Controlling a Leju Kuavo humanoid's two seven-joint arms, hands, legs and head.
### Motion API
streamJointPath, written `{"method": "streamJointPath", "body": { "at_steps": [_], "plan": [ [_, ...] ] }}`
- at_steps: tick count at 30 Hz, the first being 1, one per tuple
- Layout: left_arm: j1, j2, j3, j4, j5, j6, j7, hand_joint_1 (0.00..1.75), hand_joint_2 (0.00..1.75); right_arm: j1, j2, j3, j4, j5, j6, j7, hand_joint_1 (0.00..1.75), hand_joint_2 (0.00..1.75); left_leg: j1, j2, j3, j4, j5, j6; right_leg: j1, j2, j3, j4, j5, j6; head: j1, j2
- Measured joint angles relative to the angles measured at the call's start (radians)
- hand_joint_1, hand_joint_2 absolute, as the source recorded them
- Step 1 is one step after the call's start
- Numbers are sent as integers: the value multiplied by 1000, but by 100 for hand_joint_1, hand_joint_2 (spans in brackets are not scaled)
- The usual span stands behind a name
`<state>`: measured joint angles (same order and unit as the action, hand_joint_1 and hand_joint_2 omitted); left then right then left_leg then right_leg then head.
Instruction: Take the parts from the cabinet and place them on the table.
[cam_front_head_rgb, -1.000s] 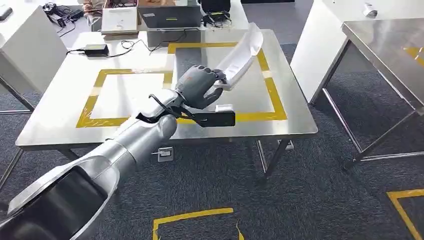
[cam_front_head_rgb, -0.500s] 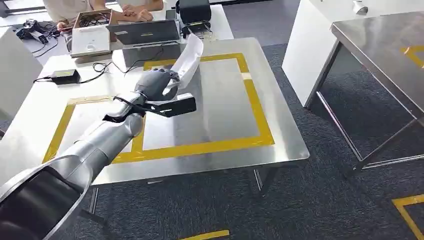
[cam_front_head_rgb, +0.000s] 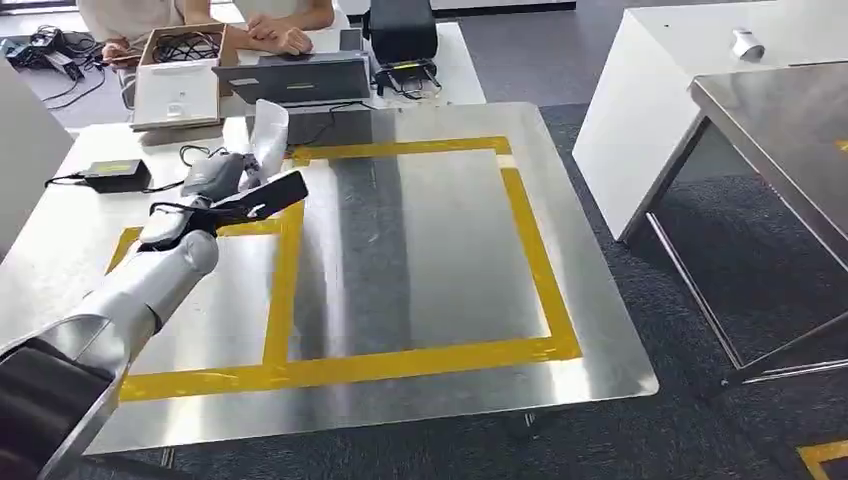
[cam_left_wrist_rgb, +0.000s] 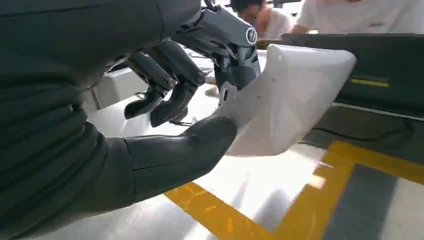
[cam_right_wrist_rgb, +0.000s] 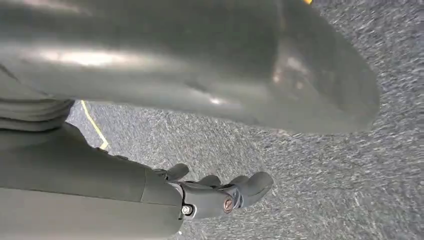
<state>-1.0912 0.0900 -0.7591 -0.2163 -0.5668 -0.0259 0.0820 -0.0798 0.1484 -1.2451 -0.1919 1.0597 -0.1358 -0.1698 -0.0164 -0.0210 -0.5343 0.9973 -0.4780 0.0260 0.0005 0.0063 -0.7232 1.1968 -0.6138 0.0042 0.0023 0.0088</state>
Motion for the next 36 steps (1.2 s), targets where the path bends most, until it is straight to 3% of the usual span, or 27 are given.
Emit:
{"method": "streamJointPath", "body": {
  "at_steps": [1, 2, 3, 5, 6, 7, 8, 9, 11, 12, 13, 14, 16, 17, 18, 19, 20, 21, 22, 25, 28, 32, 34, 36],
  "plan": [
    [1, 10, 9, 2, 2, 0, 3, 175, 175, 3, 0, 0, 0, 0, 0, 0, 0, 0, 0, 1, 14, 1, -14, -4, 1, 0, 7, -74, 82, -4, 0, 0],
    [3, 19, 13, 4, 3, 0, 5, 175, 175, 9, 0, 0, 0, 0, 0, 0, 0, 0, -2, 2, 21, 2, -28, -8, 2, 1, 12, -151, 205, -9, 1, 0],
    [7, 29, 22, 9, 8, 2, 8, 175, 175, 12, -2, 0, 0, 2, 0, 0, 0, 0, -5, -3, 27, 16, -42, -12, 6, 2, 5, -183, 259, -14, 0, 0],
    [9, 42, 33, 8, 13, 2, 19, 175, 175, 9, -3, 0, 0, 5, 2, 1, 0, 0, -3, -13, 28, 13, -49, -26, 7, -3, 19, -177, 249, -28, -1, 0],
    [9, 55, 36, 8, 16, -4, 31, 175, 175, 4, -3, 1, 0, 6, 1, 1, 0, 0, -3, -13, 31, 15, -48, -29, 9, -5, 25, -180, 245, -35, -1, 0],
    [12, 66, 39, 8, 22, -11, 43, 175, 175, 1, -2, 2, 0, 8, 3, 2, 0, 0, -4, -12, 32, 21, -54, -32, 1, -5, 40, -187, 242, -40, -1, 0],
    [15, 80, 46, 8, 30, -14, 50, 175, 175, -1, -2, 4, 0, 8, 2, 4, 0, 0, -3, -3, 22, 53, -58, -39, 0, -4, 52, -192, 237, -48, -3, 0],
    [15, 89, 55, 9, 41, -16, 52, 175, 175, -4, -3, 4, 0, 8, 1, 7, 0, 0, 1, 4, -8, 108, -76, -49, -1, -1, 58, -193, 233, -53, -11, 0],
    [21, 113, 81, 11, 59, -20, 52, 175, 175, -7, -4, 4, 0, 9, 0, 7, 0, 0, 12, 8, -98, 250, -145, -63, -2, 3, 64, -192, 223, -54, -13, 0],
    [30, 119, 87, 11, 65, -25, 52, 0, 175, -6, -4, 5, 0, 9, 1, 9, 0, 0, 15, 9, -134, 299, -168, -67, -2, 4, 68, -191, 218, -53, -13, 0],
    [39, 125, 95, 13, 69, -36, 55, 0, 175, -5, -4, 5, 0, 11, 1, 11, 0, 0, 18, 10, -153, 311, -164, -68, -2, 4, 73, -189, 212, -51, -13, 0],
    [49, 131, 100, 14, 71, -40, 57, 0, 175, -3, -4, 5, 0, 11, 2, 13, 0, 0, 20, 12, -149, 275, -126, -71, -3, 4, 81, -186, 206, -49, -13, 0],
    [58, 142, 107, 13, 73, -43, 50, 0, 175, -4, -4, 5, 0, 11, 4, 11, 0, 0, 23, 16, -90, 109, -6, -72, -5, 3, 93, -180, 194, -42, -14, 0],
    [58, 148, 110, 13, 74, -44, 46, 0, 175, -5, -4, 5, 0, 12, 5, 9, 0, 0, 24, 18, -64, 29, 36, -72, -6, 3, 96, -177, 189, -37, -14, 0],
    [58, 150, 117, 14, 74, -46, 40, 0, 175, -7, -5, 5, 0, 12, 5, 9, 0, 0, 18, 19, -62, 15, 7, -71, -5, 2, 96, -174, 188, -32, -15, 0],
    [58, 151, 122, 13, 74, -50, 39, 0, 175, -9, -6, 5, 0, 13, 5, 9, 0, 0, 16, 21, -64, 14, 2, -54, -4, 2, 90, -175, 189, -26, -19, 0],
    [61, 151, 125, 12, 74, -53, 39, 0, 175, -9, -6, 6, 0, 13, 5, 9, 0, 0, 15, 19, -58, 14, 24, -47, -3, 0, 90, -176, 187, -20, -18, 0],
    [63, 151, 126, 12, 74, -53, 39, 0, 0, -8, -8, 6, 0, 14, 5, 9, 0, 0, 19, 18, -58, 12, 30, -54, 3, -2, 90, -172, 183, -36, -16, 0],
    [64, 151, 127, 12, 72, -54, 39, 0, 0, -8, -8, 6, 0, 13, 5, 9, 0, 0, 17, 15, -59, 13, 32, -52, 2, -2, 88, -173, 191, -51, -15, 0],
    [63, 151, 130, 12, 70, -67, 31, 0, 0, -9, -8, 6, 0, 17, 6, 8, 0, 0, 14, 13, -60, 13, 32, -44, 1, -3, 93, -181, 193, -49, -13, 0],
    [63, 143, 141, 9, 71, -91, 32, 0, 0, -12, -9, 7, 0, 19, 6, 5, 0, 0, 13, 14, -60, 13, 31, -34, 0, -3, 96, -189, 196, -40, -12, 0],
    [62, 123, 150, 6, 61, -89, 27, 0, 0, -13, -9, 8, 0, 19, 6, 3, 0, 0, 12, 15, -61, 13, 33, -30, -2, -3, 99, -196, 200, -15, -11, 0],
    [58, 111, 153, 0, 53, -76, 10, 0, 0, -13, -8, 9, 0, 19, 6, 3, 0, 0, 4, 15, -66, 19, 30, -17, -10, -3, 100, -202, 206, 9, -12, 0],
    [44, 96, 153, -6, 20, -64, 0, 0, 0, -12, -8, 10, 0, 21, 7, 3, 0, 0, 9, 15, -63, 10, 44, -8, -9, -3, 99, -203, 213, 19, -13, 0]
  ]
}}
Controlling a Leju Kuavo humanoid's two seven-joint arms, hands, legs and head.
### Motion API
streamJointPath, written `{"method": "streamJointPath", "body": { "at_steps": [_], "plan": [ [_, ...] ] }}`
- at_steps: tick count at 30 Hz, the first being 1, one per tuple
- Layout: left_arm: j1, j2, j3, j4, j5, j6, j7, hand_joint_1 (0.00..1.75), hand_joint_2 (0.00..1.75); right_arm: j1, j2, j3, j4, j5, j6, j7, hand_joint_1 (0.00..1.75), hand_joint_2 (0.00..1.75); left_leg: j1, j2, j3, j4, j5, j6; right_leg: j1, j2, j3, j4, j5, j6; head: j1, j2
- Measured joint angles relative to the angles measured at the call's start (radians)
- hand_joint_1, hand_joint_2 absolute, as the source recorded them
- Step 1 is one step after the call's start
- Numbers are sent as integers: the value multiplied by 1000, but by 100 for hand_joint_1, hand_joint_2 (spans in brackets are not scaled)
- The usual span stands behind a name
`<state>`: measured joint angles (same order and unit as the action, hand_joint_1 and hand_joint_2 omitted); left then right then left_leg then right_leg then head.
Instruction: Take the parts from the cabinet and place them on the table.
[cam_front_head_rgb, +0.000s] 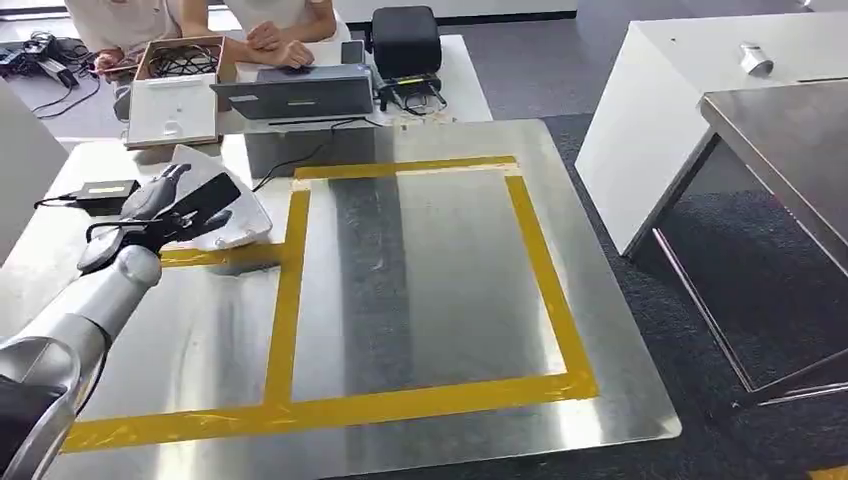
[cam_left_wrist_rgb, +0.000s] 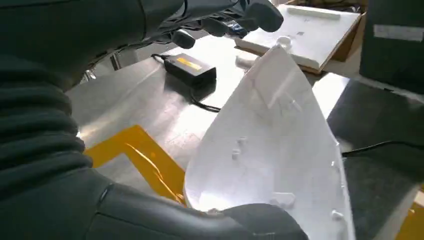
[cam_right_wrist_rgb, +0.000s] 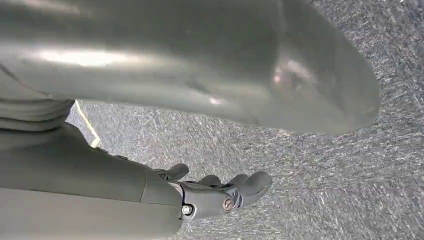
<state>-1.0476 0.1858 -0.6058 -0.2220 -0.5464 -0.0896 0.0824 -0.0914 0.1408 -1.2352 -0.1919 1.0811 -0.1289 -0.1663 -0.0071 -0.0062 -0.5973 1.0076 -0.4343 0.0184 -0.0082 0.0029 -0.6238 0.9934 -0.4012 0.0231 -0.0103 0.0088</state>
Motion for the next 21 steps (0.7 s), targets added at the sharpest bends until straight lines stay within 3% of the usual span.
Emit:
{"method": "streamJointPath", "body": {
  "at_steps": [1, 2, 4, 5, 6, 7, 8, 10, 11, 12, 13, 15, 16, 17, 19, 20, 21],
  "plan": [
    [-13, -22, 0, -5, -25, 1, -4, 0, 0, -1, 0, 1, 0, 1, 0, 0, 0, 0, 6, 3, 2, -9, 10, 5, -2, 1, -4, 15, -19, 2, 1, 0],
    [-28, -32, -1, -8, -43, 1, -9, 0, 0, -2, -1, 2, 0, 1, 0, 0, 0, 0, 7, 3, -2, -10, 14, 10, 0, 1, -21, 56, -60, 4, 3, 0],
    [-54, -63, -1, -14, -65, 3, -18, 0, 0, -1, -1, 3, 0, 1, 0, 0, 0, 0, 7, 3, -11, -8, 17, 13, -3, 1, -83, 214, -153, 6, 7, 0],
    [-62, -73, -1, -15, -71, 3, -18, 0, 0, 0, 0, 3, 0, 1, 0, 0, 0, 0, 7, 3, -16, -7, 19, 11, -4, 1, -110, 288, -184, 8, 7, 0],
    [-67, -85, -1, -18, -74, 3, -21, 0, 0, 0, 0, 3, 0, 1, 0, 0, 0, 0, 7, 3, -21, -5, 22, 8, -6, 1, -121, 330, -194, 9, 8, 0],
    [-68, -91, -1, -19, -74, 3, -21, 0, 0, 0, 0, 3, 0, 1, 0, 0, 0, 0, 7, 3, -24, -2, 23, 5, -9, 1, -105, 315, -177, 10, 9, 0],
    [-70, -98, -1, -20, -74, 4, -21, 0, 0, -1, 0, 3, 0, 1, 0, 0, 0, 0, 9, 4, -29, 1, 26, 1, -12, 1, -66, 256, -146, 12, 9, 0],
    [-77, -108, -1, -23, -75, 6, -21, 0, 0, -3, -1, 3, 0, 1, 0, 0, 0, 0, 13, 5, -42, 14, 29, -10, -18, -2, 47, 72, -90, 14, 11, 0],
    [-81, -109, -1, -27, -75, 7, -22, 0, 0, -6, -1, 3, 0, 1, 0, 0, 0, 0, 11, 6, -52, 18, 31, -18, -13, 1, 62, 45, -109, 12, 14, 0],
    [-84, -109, -1, -28, -76, 8, -21, 0, 0, -3, -1, 3, 0, 1, -1, 0, 0, 0, 10, 7, -53, 20, 33, -25, -9, 10, 42, 61, -79, -2, 11, 0],
    [-86, -110, -1, -29, -76, 9, -22, 0, 175, -1, 0, 3, 0, 1, 0, 0, 0, 0, 10, 7, -55, 25, 37, -30, -10, 9, 46, 45, -90, -4, 13, 0],
    [-88, -112, -1, -29, -77, 9, -22, 0, 175, -1, 0, 3, 0, 1, 0, 0, 0, 0, 10, 5, -60, 15, 50, -49, -10, 9, 35, 48, -82, -23, 14, 0],
    [-87, -112, -1, -28, -79, 9, -26, 0, 175, -2, 0, 3, 0, 1, 0, 0, 0, 0, 15, 5, -69, 23, 39, -53, -15, 4, 31, 42, -72, -35, 14, 0],
    [-87, -112, -2, -29, -84, 9, -32, 0, 175, -2, 0, 3, 0, 1, 0, 0, 0, 0, 14, 6, -82, 49, 0, -58, -14, 4, 26, 39, -65, -43, 13, 0],
    [-90, -118, -2, -29, -96, 11, -52, 0, 175, -1, 0, 3, 0, 0, -2, -2, 0, 0, 17, 6, -122, 190, -104, -66, -14, 3, 12, 38, -52, -48, 11, 0],
    [-90, -126, -2, -29, -105, 13, -62, 0, 175, -2, 0, 3, 0, 0, -1, -2, 0, 0, 17, 5, -145, 271, -145, -69, -13, 2, 3, 39, -46, -48, 11, 0],
    [-90, -134, -2, -29, -112, 16, -69, 0, 175, -2, 0, 3, 0, 0, 0, -2, 0, 0, 17, 6, -156, 323, -165, -71, -13, 0, -7, 39, -40, -47, 11, 0]
  ]
}}
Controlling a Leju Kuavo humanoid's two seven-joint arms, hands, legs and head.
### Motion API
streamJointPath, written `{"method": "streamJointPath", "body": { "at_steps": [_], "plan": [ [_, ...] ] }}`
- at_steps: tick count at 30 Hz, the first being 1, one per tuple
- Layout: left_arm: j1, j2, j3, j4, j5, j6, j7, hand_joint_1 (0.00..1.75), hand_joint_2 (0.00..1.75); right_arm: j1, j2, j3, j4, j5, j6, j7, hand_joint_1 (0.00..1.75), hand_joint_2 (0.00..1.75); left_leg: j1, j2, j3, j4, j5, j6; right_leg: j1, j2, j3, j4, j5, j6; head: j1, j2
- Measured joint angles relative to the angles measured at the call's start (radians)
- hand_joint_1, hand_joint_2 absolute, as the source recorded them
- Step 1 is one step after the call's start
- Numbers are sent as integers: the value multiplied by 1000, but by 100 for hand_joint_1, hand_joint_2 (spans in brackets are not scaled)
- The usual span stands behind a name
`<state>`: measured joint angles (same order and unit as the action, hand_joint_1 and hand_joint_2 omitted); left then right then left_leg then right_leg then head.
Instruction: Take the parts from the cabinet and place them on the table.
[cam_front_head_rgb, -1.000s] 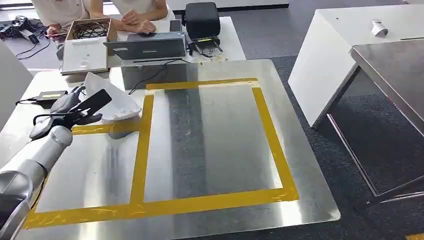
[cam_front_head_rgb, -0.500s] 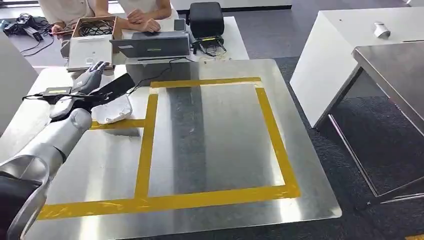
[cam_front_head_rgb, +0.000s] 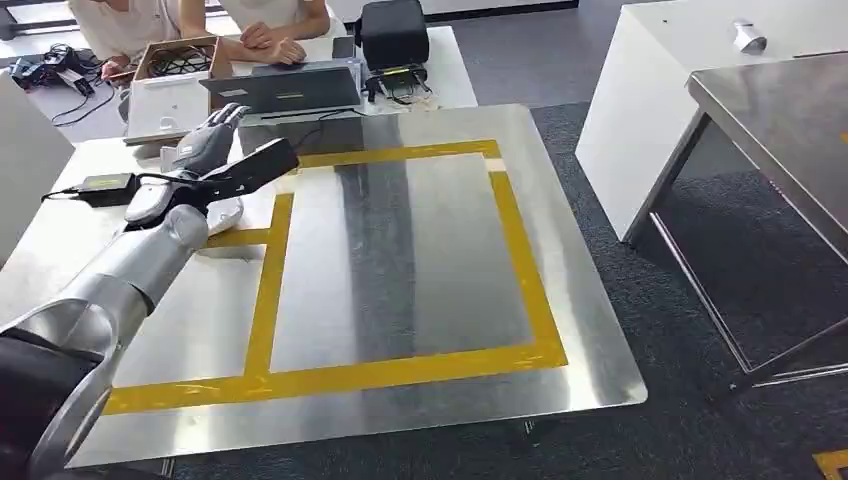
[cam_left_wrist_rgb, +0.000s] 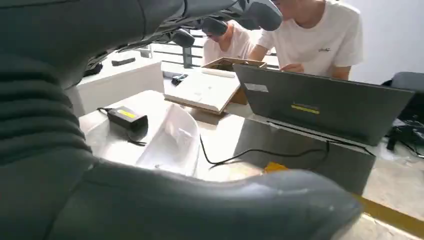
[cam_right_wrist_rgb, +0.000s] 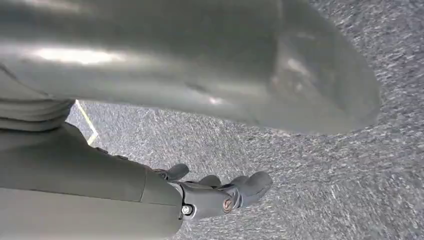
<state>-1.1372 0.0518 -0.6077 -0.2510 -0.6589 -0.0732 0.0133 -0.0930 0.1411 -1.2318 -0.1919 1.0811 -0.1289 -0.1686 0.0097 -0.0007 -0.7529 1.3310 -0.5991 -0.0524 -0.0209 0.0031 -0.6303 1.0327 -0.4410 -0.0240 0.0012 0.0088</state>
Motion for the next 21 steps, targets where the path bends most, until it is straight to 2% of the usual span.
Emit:
{"method": "streamJointPath", "body": {
  "at_steps": [1, 2, 4, 5, 6, 8, 9, 10, 11, 12, 13, 14, 15, 16, 17, 18, 19, 20, 21],
  "plan": [
    [0, -15, -1, 0, -6, 5, -7, 0, 175, 0, 0, 1, 0, 0, 0, -2, 0, 0, 0, 0, 14, 2, 6, 0, 0, -2, -9, 1, 7, 2, 1, 0],
    [0, -25, -2, -1, -14, 11, -10, 0, 175, 0, 0, 1, 0, 0, 0, -2, 0, 0, 1, 0, 49, -37, 28, 0, -1, -3, -16, 2, 12, 4, 2, 0],
    [-1, -48, -2, -10, -24, 24, -20, 0, 175, 0, 2, 2, 0, -1, -6, -2, 0, 0, 4, 1, 171, -213, 91, 1, -6, -4, -25, 5, 20, 13, 2, 0],
    [-4, -57, -2, -13, -27, 31, -26, 0, 175, -1, 2, 2, 0, -4, -9, -2, 0, 0, 6, 0, 210, -286, 85, -2, -5, -4, -27, 8, 22, 16, 1, 0],
    [-9, -72, -2, -16, -36, 40, -33, 0, 175, -2, 1, 2, 0, -11, -13, -3, 0, 0, -4, -7, 228, -300, 82, 8, -2, -3, -32, 8, 29, 26, 0, 0],
    [-15, -95, -3, -17, -48, 50, -46, 0, 175, -1, 0, 2, 0, -31, -21, -7, 0, 0, -5, -10, 216, -295, 88, 19, -1, -1, -32, 5, 44, 40, 1, 0],
    [-18, -108, -3, -18, -54, 54, -53, 0, 175, 0, 0, 0, 0, -40, -27, -6, 0, 0, -8, -10, 209, -293, 93, 27, -3, -1, -33, -4, 53, 48, 15, 0],
    [-24, -123, -3, -23, -55, 57, -59, 0, 175, 1, -2, -5, 0, -54, -34, -7, 0, 0, -3, -9, 202, -302, 105, 45, -1, -1, -38, -10, 62, 58, 20, 0],
    [-31, -134, -3, -24, -57, 60, -63, 0, 175, 0, -2, -11, 0, -63, -34, -13, 0, 0, 1, -7, 195, -304, 114, 54, -5, -1, -43, -3, 46, 61, 18, 0],
    [-38, -148, -3, -27, -63, 67, -69, 0, 175, 1, -3, -16, 0, -65, -35, -26, 0, 0, 1, -8, 182, -305, 125, 66, -3, -2, -62, 42, -8, 65, 28, 0],
    [-41, -157, -3, -30, -66, 72, -76, 0, 175, 0, -5, -16, 0, -66, -37, -36, 0, 0, -1, -9, 173, -305, 132, 70, -2, -1, -83, 104, -54, 67, 36, 0],
    [-41, -166, -3, -31, -72, 77, -86, 0, 175, -3, -10, -16, 0, -74, -44, -46, 0, 0, -5, -8, 161, -304, 141, 74, 0, -1, -116, 202, -109, 68, 44, 0],
    [-40, -173, -3, -31, -75, 79, -94, 0, 175, -6, -13, -20, 0, -86, -48, -52, 0, 0, -9, -7, 150, -303, 149, 77, 2, -1, -138, 278, -139, 67, 48, 0],
    [-38, -180, -3, -31, -76, 80, -98, 0, 175, -7, -17, -24, 0, -97, -46, -51, 0, 0, -14, -7, 141, -302, 155, 79, 6, -1, -141, 308, -142, 63, 49, 0],
    [-36, -184, -3, -31, -78, 80, -103, 0, 175, -8, -19, -32, 0, -106, -43, -50, 0, 0, -19, -6, 132, -301, 161, 81, 10, -1, -118, 290, -124, 56, 49, 0],
    [-36, -193, -3, -32, -80, 82, -110, 0, 0, -8, -24, -40, 0, -112, -44, -40, 0, 0, -25, -7, 125, -301, 168, 84, 19, -1, -66, 224, -92, 43, 50, 0],
    [-36, -201, -3, -36, -84, 87, -119, 0, 0, -8, -26, -45, 0, -114, -48, -29, 0, 0, -31, -8, 118, -301, 174, 87, 28, 0, -3, 128, -63, 25, 52, 0],
    [-36, -210, -3, -41, -90, 92, -124, 0, 0, -9, -31, -47, -2, -114, -56, -24, 0, 0, -33, -9, 113, -301, 180, 89, 42, 2, 61, 31, -51, 1, 54, 0],
    [-35, -215, -3, -45, -103, 102, -127, 0, 0, -12, -39, -50, -3, -115, -63, -15, 0, 0, -36, -8, 107, -302, 187, 84, 43, -7, 82, -11, -76, -20, 50, 0]
  ]
}}
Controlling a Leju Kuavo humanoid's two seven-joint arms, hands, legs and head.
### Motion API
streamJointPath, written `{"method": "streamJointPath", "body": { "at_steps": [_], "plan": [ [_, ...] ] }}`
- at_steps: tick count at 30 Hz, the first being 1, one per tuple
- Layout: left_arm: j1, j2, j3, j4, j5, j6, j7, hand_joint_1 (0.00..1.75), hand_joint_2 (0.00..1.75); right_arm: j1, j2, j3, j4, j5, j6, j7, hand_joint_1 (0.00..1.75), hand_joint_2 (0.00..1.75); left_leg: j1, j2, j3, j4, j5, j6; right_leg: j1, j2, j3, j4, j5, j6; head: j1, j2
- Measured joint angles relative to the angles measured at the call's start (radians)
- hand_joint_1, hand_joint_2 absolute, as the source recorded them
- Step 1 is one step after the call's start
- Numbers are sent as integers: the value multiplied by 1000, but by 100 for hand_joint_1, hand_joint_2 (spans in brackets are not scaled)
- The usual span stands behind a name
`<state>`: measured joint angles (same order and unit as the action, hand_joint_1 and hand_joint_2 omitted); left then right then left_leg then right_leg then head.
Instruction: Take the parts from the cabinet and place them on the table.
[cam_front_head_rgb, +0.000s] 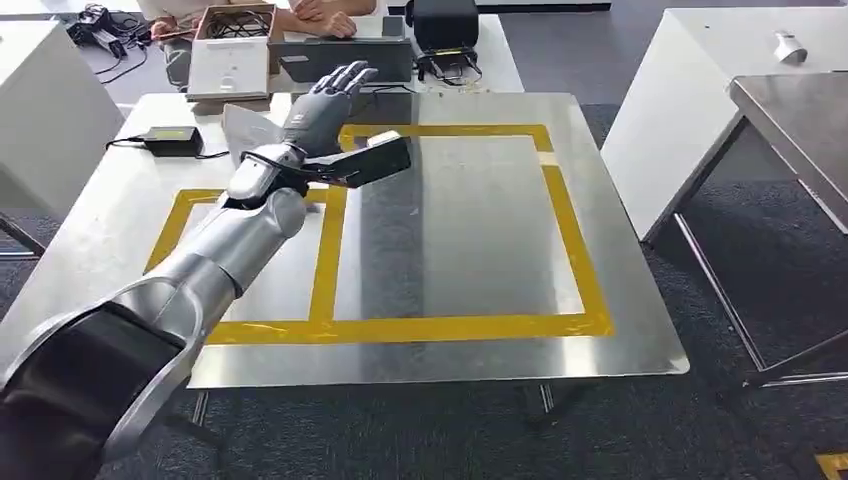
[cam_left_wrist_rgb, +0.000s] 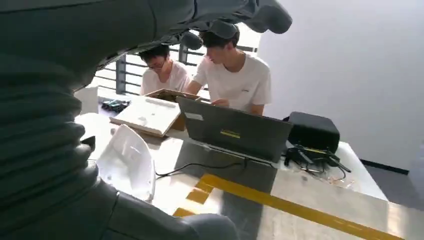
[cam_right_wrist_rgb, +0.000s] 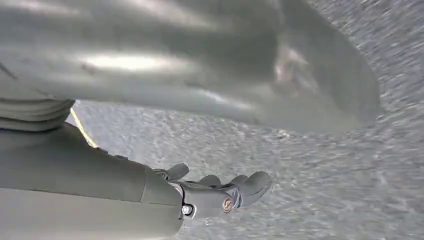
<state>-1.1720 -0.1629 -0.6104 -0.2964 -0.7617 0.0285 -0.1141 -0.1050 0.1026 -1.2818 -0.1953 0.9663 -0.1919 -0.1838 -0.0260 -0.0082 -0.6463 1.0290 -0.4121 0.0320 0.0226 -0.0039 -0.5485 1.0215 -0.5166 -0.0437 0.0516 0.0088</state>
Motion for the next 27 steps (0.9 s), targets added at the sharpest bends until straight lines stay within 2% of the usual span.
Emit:
{"method": "streamJointPath", "body": {
  "at_steps": [1, 3, 4, 5, 6, 8, 9, 10, 11, 12, 13, 14, 15, 16, 17, 19, 20, 21, 22, 23, 24, 25, 26, 27],
  "plan": [
    [4, -5, 0, -2, -7, 6, -6, 0, 0, 0, 1, -2, 0, 1, -10, 3, 0, 0, 6, 1, 2, -3, 5, -3, 5, -6, -4, 1, 23, 10, -3, 0],
    [17, -24, 0, -8, -21, 21, -19, 0, 0, 1, -7, -2, 0, 11, -36, 27, 0, 0, 11, 3, 0, -10, 18, -12, 12, -3, -4, -14, 31, 2, 6, 0],
    [26, -33, 0, -13, -27, 23, -22, 0, 0, 1, -13, -2, 0, 15, -48, 47, 0, 0, 10, 3, 1, -19, 29, -16, 10, -3, -5, -26, 45, -3, 7, 0],
    [33, -39, 0, -16, -39, 23, -24, 0, 0, 2, -11, -3, 0, 23, -59, 67, 0, 0, 7, 2, -7, -17, 21, -19, -7, -12, 0, -51, 66, 1, 9, 0],
    [36, -49, 0, -18, -50, 24, -25, 0, 0, 2, -12, -3, 0, 32, -67, 84, 0, 0, 6, 2, -18, 6, -20, -29, -10, -12, -4, -61, 79, -3, 8, 0],
    [45, -63, 0, -19, -55, 25, -22, 0, 0, 2, -14, -3, 0, 43, -71, 91, 0, 0, 17, 2, -58, 142, -117, -45, -19, -13, -24, -61, 94, 5, 6, 0],
    [51, -68, 0, -19, -55, 26, -21, 0, 0, 2, -14, -3, -1, 45, -71, 91, 0, 0, 22, 2, -73, 201, -149, -52, -23, -13, -33, -59, 99, 9, 6, 0],
    [64, -75, 0, -19, -55, 28, -21, 0, 0, 2, -14, -3, 0, 49, -71, 90, 0, 0, 30, 2, -83, 270, -174, -65, -31, -13, -48, -53, 106, 16, 6, 0],
    [70, -77, 0, -19, -55, 29, -21, 0, 0, 2, -14, -3, -1, 50, -70, 88, 0, 0, 34, 3, -77, 278, -168, -71, -35, -13, -56, -48, 110, 20, 6, 0],
    [77, -83, 0, -20, -55, 32, -21, 0, 0, 2, -13, -3, 0, 50, -68, 84, 0, 0, 43, 3, -45, 250, -140, -82, -45, -13, -73, -38, 115, 28, 5, 0],
    [79, -87, 0, -22, -55, 33, -23, 0, 0, 2, -13, -3, 0, 50, -65, 79, 0, 0, 52, 5, 5, 177, -102, -93, -56, -13, -89, -25, 119, 35, 5, 0],
    [78, -90, 0, -23, -55, 33, -23, 0, 0, 2, -13, -3, -1, 51, -64, 75, 0, 0, 61, 7, 64, 86, -77, -107, -64, -13, -105, -11, 120, 45, 4, 0],
    [79, -92, 0, -27, -55, 35, -25, 0, 0, 2, -18, -3, -3, 51, -61, 65, 0, 0, 62, 7, 94, 25, -118, -126, -64, -12, -119, 2, 122, 57, -1, 0],
    [83, -101, 0, -30, -57, 35, -29, 0, 0, 3, -24, -3, -8, 50, -54, 53, 0, 0, 52, -2, 96, 31, -105, -98, -61, -12, -129, 11, 127, 68, -15, 0],
    [88, -101, 1, -29, -57, 36, -30, 0, 0, 4, -20, -3, -10, 49, -45, 27, 0, 0, 55, -4, 87, 36, -103, -86, -57, -9, -129, 12, 133, 75, -11, 0],
    [94, -108, 1, -29, -60, 35, -31, 0, 0, 6, -22, -3, -13, 54, -44, -13, 0, 0, 52, -6, 70, 46, -95, -65, -61, -7, -134, 4, 156, 86, -10, 0],
    [95, -111, 1, -29, -63, 35, -32, 0, 0, 8, -21, -2, -13, 55, -45, -21, 0, 0, 54, -5, 59, 43, -85, -49, -63, -7, -142, 3, 160, 91, -8, 0],
    [94, -117, 1, -30, -65, 36, -32, 0, 0, 8, -21, -2, -13, 57, -45, -26, 0, 0, 54, -4, 48, 43, -76, -35, -65, -8, -151, 21, 127, 92, -7, 0],
    [94, -118, 2, -29, -65, 36, -32, 0, 0, 7, -21, -1, -13, 57, -45, -26, 0, 0, 52, -4, 36, 43, -66, -25, -65, -7, -169, 71, 73, 91, -4, 0],
    [94, -119, 2, -29, -65, 36, -32, 0, 0, 8, -21, 0, -13, 57, -45, -28, 0, 0, 49, -4, 22, 43, -55, -18, -60, -7, -195, 156, 10, 92, 0, 0],
    [95, -120, 2, -29, -66, 36, -32, 0, 0, 7, -21, 0, -13, 57, -45, -29, 0, 0, 45, -4, 9, 43, -44, -15, -57, -6, -217, 237, -37, 91, 1, 0],
    [96, -120, 2, -28, -66, 35, -32, 0, 0, 7, -21, 1, -14, 57, -45, -31, 0, 0, 40, -3, -4, 43, -34, -12, -52, -6, -231, 303, -65, 88, 1, 0],
    [98, -120, 2, -28, -66, 35, -32, 0, 0, 8, -21, 1, -14, 57, -45, -32, 0, 0, 36, -3, -18, 43, -23, -10, -48, -6, -227, 334, -66, 82, 2, 0],
    [100, -120, 2, -28, -66, 35, -32, 0, 0, 8, -21, 2, -14, 57, -45, -33, 0, 0, 32, -4, -32, 43, -11, -9, -42, -5, -203, 324, -47, 72, 3, 0]
  ]
}}
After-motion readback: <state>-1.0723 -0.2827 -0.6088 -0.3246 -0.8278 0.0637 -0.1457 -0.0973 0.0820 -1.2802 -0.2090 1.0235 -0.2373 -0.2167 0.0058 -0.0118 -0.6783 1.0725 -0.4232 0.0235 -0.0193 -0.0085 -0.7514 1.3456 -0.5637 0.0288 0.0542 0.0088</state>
